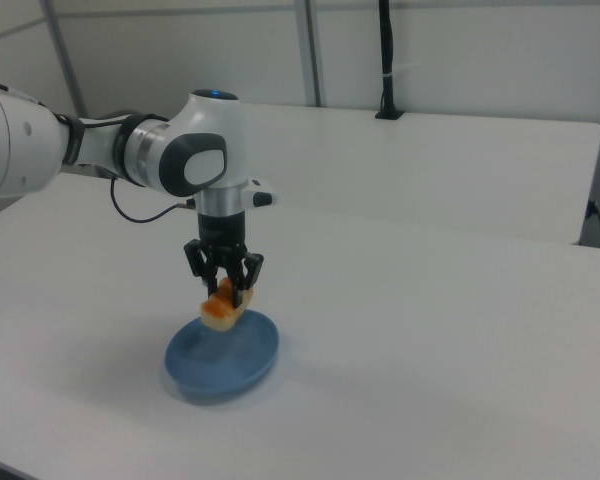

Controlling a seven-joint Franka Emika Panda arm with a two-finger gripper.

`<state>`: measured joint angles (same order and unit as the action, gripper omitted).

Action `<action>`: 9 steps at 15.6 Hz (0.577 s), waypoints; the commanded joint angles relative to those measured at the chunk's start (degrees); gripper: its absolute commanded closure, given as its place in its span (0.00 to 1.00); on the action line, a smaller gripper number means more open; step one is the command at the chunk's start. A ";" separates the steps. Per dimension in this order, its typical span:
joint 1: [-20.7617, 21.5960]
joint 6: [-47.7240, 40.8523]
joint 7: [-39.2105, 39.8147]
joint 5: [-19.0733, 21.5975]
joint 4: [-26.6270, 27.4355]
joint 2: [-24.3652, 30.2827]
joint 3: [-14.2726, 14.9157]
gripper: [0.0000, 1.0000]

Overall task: Put the bread on a plate
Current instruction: 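Lift the bread roll and carry it over the blue plate, then lower the bread roll onto the plate and open the gripper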

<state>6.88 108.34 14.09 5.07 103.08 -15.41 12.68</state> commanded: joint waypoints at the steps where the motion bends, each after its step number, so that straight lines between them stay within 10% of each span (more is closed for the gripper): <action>1: 0.50 -1.82 -1.88 -3.92 4.14 1.43 -2.04 0.52; 5: -0.02 -1.82 -1.79 -4.19 4.50 1.52 -1.96 0.50; 8: -0.29 -1.82 -2.05 -6.12 5.20 1.44 -1.96 0.02; 9: -0.46 -1.82 -2.40 -6.12 5.12 1.52 -1.96 0.00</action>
<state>6.60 107.09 13.24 0.30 106.89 -15.46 10.68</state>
